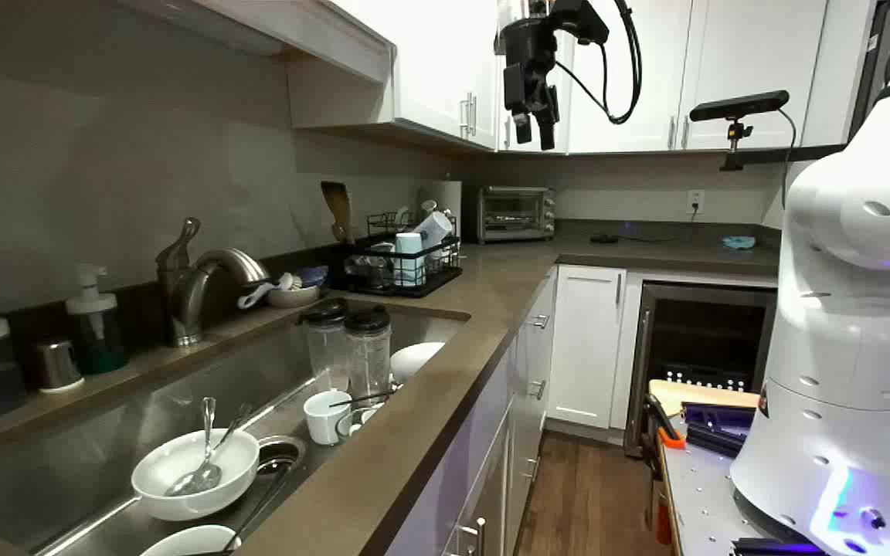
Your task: Open the faucet of the sink.
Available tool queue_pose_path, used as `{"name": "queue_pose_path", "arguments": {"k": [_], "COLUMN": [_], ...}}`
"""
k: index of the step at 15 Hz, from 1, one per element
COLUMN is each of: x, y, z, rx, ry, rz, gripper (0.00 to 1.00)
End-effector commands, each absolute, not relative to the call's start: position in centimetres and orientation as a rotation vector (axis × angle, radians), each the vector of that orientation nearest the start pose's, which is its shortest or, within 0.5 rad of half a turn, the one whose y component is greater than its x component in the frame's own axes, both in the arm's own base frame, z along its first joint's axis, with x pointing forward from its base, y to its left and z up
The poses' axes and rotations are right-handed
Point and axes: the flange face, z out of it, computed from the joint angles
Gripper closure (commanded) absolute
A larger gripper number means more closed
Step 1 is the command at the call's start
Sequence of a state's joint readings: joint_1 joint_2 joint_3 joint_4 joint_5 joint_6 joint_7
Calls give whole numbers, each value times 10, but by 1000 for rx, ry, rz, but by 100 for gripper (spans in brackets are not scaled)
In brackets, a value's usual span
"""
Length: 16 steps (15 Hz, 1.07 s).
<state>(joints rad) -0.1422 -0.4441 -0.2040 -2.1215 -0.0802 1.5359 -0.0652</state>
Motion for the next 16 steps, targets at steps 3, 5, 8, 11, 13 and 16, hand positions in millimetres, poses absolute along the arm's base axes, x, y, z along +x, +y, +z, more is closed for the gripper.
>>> {"name": "queue_pose_path", "arguments": {"k": [3, 5, 8, 11, 13, 16], "x": [373, 373, 373, 373, 384, 401], "y": [-158, -158, -158, -158, -156, -151], "z": [572, 572, 572, 572, 570, 569], "rx": [-3073, -3073, -3073, -3073, -3085, -3099], "ry": [389, 389, 389, 389, 384, 351], "rz": [226, 226, 226, 226, 176, 56], "gripper": [0, 0, 0, 0, 0, 0]}}
